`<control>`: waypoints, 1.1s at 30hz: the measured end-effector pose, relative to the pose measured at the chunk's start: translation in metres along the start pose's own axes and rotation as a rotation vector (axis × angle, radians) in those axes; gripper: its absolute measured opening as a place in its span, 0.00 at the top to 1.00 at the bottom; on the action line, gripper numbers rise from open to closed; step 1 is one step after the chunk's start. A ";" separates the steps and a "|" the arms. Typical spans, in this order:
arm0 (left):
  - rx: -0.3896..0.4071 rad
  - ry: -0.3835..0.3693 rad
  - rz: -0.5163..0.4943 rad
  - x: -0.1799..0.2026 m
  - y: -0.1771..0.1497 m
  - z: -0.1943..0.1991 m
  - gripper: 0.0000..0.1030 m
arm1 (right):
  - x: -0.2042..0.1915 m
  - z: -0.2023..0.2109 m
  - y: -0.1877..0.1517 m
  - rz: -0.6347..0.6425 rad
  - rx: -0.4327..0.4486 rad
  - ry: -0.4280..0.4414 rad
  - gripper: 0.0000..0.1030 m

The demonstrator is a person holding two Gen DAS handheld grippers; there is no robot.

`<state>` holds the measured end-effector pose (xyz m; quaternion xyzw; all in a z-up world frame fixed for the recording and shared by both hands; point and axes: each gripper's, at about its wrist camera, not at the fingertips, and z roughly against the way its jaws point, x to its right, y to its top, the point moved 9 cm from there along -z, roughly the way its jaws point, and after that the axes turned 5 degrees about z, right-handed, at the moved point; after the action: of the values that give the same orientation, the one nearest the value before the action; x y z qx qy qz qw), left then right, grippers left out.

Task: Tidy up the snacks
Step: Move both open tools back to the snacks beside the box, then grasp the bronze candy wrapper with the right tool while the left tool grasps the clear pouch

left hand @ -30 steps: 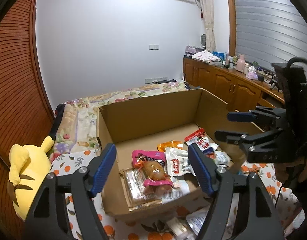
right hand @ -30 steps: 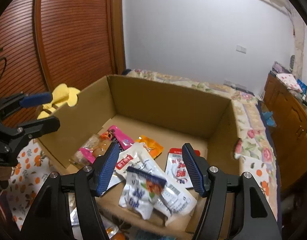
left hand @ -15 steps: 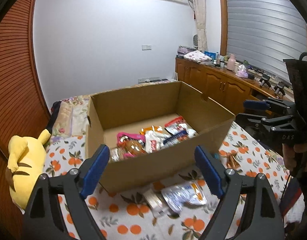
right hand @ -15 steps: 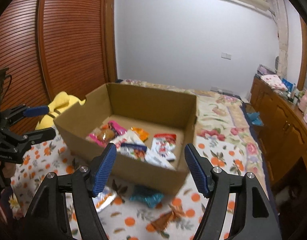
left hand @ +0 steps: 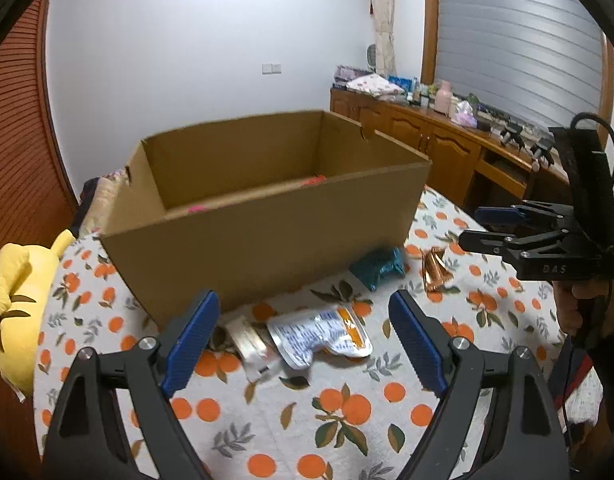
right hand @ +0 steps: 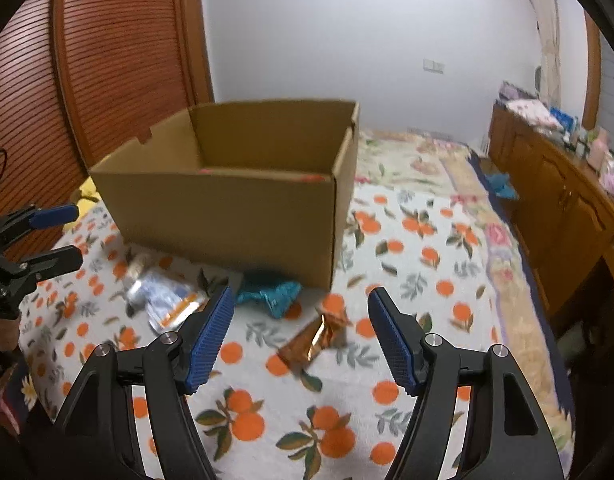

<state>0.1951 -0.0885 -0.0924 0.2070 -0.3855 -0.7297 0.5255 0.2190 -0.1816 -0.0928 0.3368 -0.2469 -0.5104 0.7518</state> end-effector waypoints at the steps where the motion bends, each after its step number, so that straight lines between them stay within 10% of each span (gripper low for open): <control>1: -0.010 -0.001 0.001 0.001 -0.004 -0.004 0.15 | 0.001 -0.003 -0.004 -0.003 -0.008 0.001 0.33; 17: -0.126 -0.002 0.025 -0.002 -0.035 -0.049 0.15 | 0.017 -0.059 -0.037 -0.067 -0.146 0.021 0.51; 22: -0.142 -0.004 0.028 0.000 -0.036 -0.057 0.15 | 0.014 -0.067 -0.042 -0.050 -0.170 0.008 0.78; 33: -0.177 0.014 0.023 0.001 -0.038 -0.076 0.15 | -0.002 -0.038 -0.052 -0.034 -0.103 0.018 0.82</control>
<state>0.2257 -0.1100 -0.1687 0.1604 -0.3183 -0.7532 0.5529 0.2145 -0.1835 -0.1568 0.3064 -0.2079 -0.5322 0.7614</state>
